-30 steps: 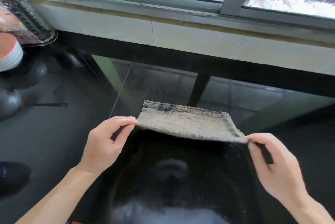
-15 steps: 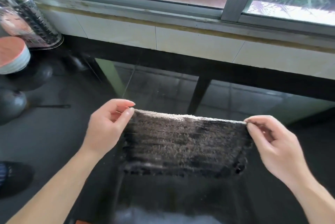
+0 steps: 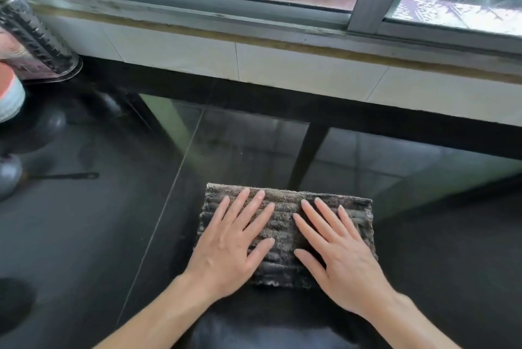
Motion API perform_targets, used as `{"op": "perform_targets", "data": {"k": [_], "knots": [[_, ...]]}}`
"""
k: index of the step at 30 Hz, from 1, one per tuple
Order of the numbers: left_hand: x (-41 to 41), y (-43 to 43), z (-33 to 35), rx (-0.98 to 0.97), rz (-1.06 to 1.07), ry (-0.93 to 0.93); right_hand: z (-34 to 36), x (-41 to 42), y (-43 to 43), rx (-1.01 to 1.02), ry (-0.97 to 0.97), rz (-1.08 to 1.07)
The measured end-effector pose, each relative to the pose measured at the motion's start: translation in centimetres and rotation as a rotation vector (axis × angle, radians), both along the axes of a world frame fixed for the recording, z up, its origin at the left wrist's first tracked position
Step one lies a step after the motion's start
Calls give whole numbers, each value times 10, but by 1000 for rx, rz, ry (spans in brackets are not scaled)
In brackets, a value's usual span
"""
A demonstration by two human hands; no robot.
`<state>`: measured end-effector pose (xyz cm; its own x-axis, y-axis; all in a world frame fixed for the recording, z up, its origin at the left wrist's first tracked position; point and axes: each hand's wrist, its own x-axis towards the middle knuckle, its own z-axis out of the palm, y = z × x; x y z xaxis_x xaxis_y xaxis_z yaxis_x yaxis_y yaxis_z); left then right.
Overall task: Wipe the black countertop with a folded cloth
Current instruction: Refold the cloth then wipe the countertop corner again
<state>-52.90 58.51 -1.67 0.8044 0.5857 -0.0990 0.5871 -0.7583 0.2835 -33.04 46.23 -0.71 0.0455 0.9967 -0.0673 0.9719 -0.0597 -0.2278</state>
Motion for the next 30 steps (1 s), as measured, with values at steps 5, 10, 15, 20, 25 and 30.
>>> {"op": "perform_targets", "data": {"k": [5, 10, 15, 20, 25, 30], "knots": [[13, 40, -7, 38, -18, 24, -9, 11, 35, -68, -39, -9], [48, 125, -7, 57, 7, 72, -12, 39, 117, -62, -36, -62], [78, 195, -11, 61, 19, 108, -18, 69, 188, -69, -22, -67], [79, 195, -17, 97, 21, 77, -23, 74, 192, -41, -26, -60], [72, 168, -13, 107, 5, 71, -21, 66, 159, -35, -31, -61], [60, 102, -9, 80, -11, 66, -16, 57, 95, -52, -34, -49]]}}
